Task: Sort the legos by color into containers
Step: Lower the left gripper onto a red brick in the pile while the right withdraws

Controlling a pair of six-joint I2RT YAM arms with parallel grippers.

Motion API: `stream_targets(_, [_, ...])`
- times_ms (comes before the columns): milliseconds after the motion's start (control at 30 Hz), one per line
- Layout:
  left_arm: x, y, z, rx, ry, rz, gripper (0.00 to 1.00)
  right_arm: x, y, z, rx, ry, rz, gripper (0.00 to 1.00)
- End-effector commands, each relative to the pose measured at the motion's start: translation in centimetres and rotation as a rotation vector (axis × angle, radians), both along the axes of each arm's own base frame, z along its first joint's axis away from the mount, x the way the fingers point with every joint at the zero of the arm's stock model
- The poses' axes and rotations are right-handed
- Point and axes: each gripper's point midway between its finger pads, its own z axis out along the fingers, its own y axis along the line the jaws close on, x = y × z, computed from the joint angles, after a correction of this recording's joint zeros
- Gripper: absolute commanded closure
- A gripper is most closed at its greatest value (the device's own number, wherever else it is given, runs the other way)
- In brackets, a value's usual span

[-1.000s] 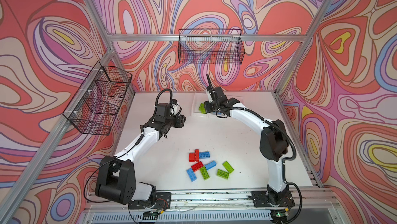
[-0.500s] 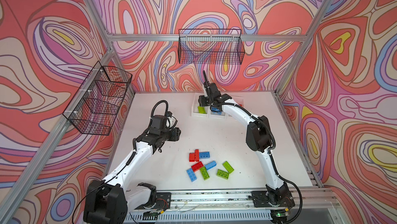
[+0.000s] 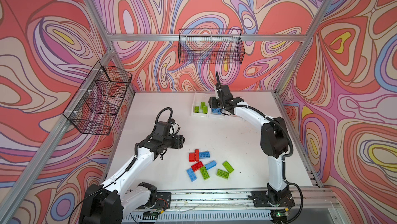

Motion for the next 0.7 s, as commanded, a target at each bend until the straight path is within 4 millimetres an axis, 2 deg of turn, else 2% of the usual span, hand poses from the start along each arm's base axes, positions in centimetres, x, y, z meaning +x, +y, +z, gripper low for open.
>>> stream_targets(0, [-1.8,-1.4,-1.1,0.019,0.04,-0.061,0.29,-0.5,-3.3,3.0,0.026,-0.08,-0.073,0.4])
stream_targets(167, [-2.8,-2.7,-1.4,0.073,0.032,-0.185,0.3,-3.2,-6.8,2.2,0.016,-0.05,-0.11,0.4])
stream_targets(200, [-2.5,-2.8,-1.0,0.091,0.016,-0.211,0.3,-3.7,-7.4,1.4,0.004,-0.034,-0.114,0.4])
stream_targets(233, [-2.2,-3.0,-0.5,0.125,-0.003,-0.264,0.31,-4.4,-8.0,2.1,0.007,-0.042,-0.121,0.4])
stream_targets(367, [-1.4,-3.7,1.3,0.237,-0.058,-0.458,0.32,-6.4,-9.7,1.3,-0.009,-0.017,-0.136,0.4])
stream_targets(500, [-2.1,-3.7,0.2,0.347,-0.051,-0.672,0.35,-8.1,-10.8,0.9,-0.023,-0.01,-0.152,0.41])
stream_targets(667, [-3.8,-4.1,-1.5,0.369,0.014,-0.833,0.4,-9.2,-11.9,0.7,-0.038,-0.009,-0.175,0.41])
